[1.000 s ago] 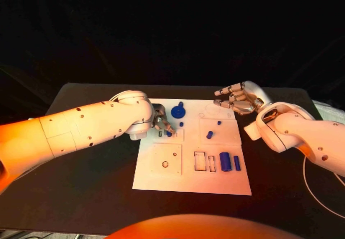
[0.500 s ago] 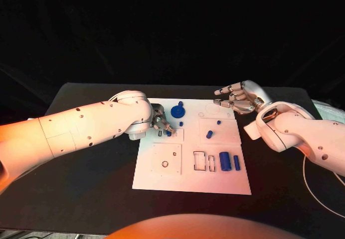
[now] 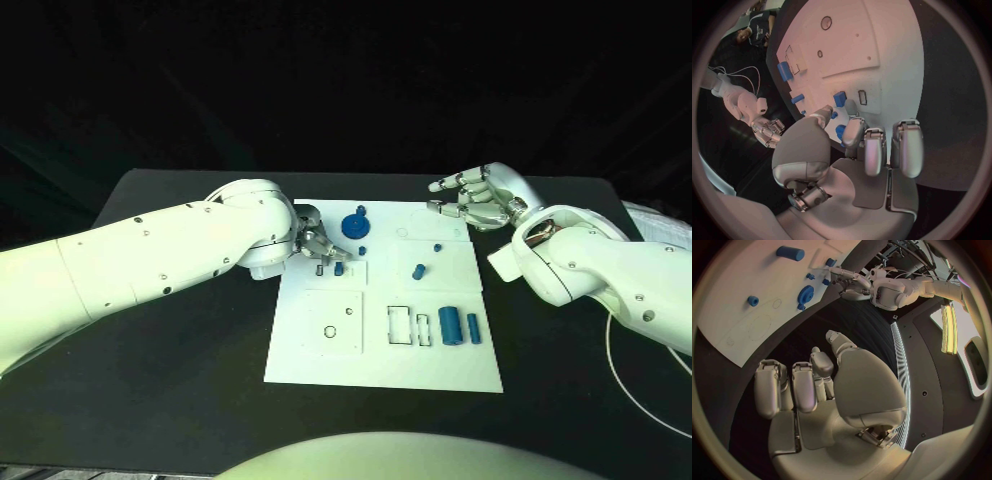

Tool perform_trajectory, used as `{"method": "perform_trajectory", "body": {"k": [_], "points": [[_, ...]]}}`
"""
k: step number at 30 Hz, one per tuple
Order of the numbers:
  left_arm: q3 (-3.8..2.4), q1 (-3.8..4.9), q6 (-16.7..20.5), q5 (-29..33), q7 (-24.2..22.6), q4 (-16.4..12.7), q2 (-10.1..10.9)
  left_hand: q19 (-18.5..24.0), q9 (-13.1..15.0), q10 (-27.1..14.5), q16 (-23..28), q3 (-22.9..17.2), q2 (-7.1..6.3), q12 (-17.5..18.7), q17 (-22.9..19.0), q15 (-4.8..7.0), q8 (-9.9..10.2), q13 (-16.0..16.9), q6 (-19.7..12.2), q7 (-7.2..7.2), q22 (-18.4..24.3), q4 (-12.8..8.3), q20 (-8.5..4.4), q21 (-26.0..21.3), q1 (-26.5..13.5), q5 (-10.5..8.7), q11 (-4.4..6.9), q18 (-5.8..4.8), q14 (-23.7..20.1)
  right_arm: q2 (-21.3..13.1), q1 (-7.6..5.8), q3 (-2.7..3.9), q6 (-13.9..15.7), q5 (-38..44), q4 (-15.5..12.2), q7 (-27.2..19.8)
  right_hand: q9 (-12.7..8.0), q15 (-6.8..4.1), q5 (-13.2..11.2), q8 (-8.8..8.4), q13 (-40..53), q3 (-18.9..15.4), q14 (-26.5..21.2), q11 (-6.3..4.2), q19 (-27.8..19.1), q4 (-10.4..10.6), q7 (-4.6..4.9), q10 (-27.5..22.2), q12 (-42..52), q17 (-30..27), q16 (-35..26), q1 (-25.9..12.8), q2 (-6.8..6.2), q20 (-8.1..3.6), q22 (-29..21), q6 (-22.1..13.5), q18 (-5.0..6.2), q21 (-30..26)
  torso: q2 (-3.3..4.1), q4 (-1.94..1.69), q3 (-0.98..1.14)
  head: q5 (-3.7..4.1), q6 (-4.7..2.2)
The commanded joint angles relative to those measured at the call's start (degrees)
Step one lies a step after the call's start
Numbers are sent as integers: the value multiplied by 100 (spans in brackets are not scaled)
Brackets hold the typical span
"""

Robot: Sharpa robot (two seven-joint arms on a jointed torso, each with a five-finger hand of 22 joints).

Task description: Assemble the parts on the task board

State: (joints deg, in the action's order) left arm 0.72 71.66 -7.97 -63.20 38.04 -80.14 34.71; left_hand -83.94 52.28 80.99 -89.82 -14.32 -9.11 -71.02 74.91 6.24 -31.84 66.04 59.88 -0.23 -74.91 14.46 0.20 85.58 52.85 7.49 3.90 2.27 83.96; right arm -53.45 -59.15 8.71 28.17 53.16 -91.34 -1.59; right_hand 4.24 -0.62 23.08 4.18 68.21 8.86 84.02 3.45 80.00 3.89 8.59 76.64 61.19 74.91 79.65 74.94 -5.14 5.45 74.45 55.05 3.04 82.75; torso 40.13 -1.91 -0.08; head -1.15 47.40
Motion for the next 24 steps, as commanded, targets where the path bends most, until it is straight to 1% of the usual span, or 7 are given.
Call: {"method": "perform_trajectory", "body": {"k": [1,4,8,13,15,19,24], "points": [[-58,62,148,231,-13,-75,46,-385,13,1,-18,217,78,11,1509,24,-41,-33,-28,4,-1112,59,-29,-29,98,-37,-16,-93,604,13,5,0,-22,9,10,-74,-8,-26,28,-21,-9,-13,279,-6,-30,19,4,-38,-31,6,-26,-45,7,-4,-7,13,57,-26,-2,-3,0,-17,-20],[-114,166,149,490,-32,-119,110,-338,6,-131,-18,487,119,149,1509,13,3,-201,-186,51,-1034,116,-26,-131,274,-45,-47,-66,604,23,5,0,-24,8,25,-74,-8,-26,28,-21,-9,-13,279,-6,-30,19,4,-38,-31,6,-26,-45,7,-4,-7,13,57,-26,-5,-3,1,-24,-32],[-162,364,-71,932,-55,-139,217,-220,-68,-381,-18,761,172,405,1509,-34,134,-510,-429,146,-846,140,22,-376,556,-36,-126,-5,604,34,6,0,-26,-7,44,-73,-8,-26,28,-21,-9,-13,279,-6,-30,19,4,-38,-31,6,-26,-45,7,-4,-7,13,57,-26,-2,-5,4,-34,-65],[-189,621,-686,1006,-54,53,255,2,-492,-872,-18,940,324,906,1509,-221,610,-1102,-835,401,-521,80,170,-815,1052,-20,-339,94,604,43,7,-1,-26,-22,57,-69,-7,-26,23,-20,-4,-15,279,-7,-28,22,4,-33,-23,10,-24,-47,8,-4,-4,14,56,-24,-1,-13,6,-41,-106],[-191,713,-910,929,-65,290,188,50,-775,-1055,-18,956,441,1070,1509,-300,841,-1317,-908,500,-454,43,251,-918,1318,-5,-424,118,604,43,8,-1,-19,-25,60,-67,-7,-27,23,-20,-6,-14,280,-7,-30,22,3,-34,-24,10,-24,-46,11,-4,-6,15,56,-26,-3,-18,6,-47,-132],[-179,784,-1102,752,-115,742,3,55,-1072,-1111,-18,993,506,1104,1509,-352,1057,-1416,-929,560,-443,58,313,-946,1483,0,-495,128,604,47,8,-2,-9,-27,61,-68,-7,-27,22,-19,-5,-11,280,-9,-29,23,2,-32,-22,11,-24,-43,18,-4,-6,16,56,-26,3,-11,2,-58,-174],[-121,816,-1296,425,-177,1346,-287,-2,-1194,-1019,-18,1075,560,994,1509,-337,1026,-1346,-711,514,-520,139,318,-853,1494,-1,-456,109,604,63,9,-2,-6,-28,65,-73,-7,-28,22,-18,-5,-8,280,-9,-27,23,1,-31,-22,11,-24,-40,23,-5,-3,17,56,-25,13,6,-7,-85,-199]]}}
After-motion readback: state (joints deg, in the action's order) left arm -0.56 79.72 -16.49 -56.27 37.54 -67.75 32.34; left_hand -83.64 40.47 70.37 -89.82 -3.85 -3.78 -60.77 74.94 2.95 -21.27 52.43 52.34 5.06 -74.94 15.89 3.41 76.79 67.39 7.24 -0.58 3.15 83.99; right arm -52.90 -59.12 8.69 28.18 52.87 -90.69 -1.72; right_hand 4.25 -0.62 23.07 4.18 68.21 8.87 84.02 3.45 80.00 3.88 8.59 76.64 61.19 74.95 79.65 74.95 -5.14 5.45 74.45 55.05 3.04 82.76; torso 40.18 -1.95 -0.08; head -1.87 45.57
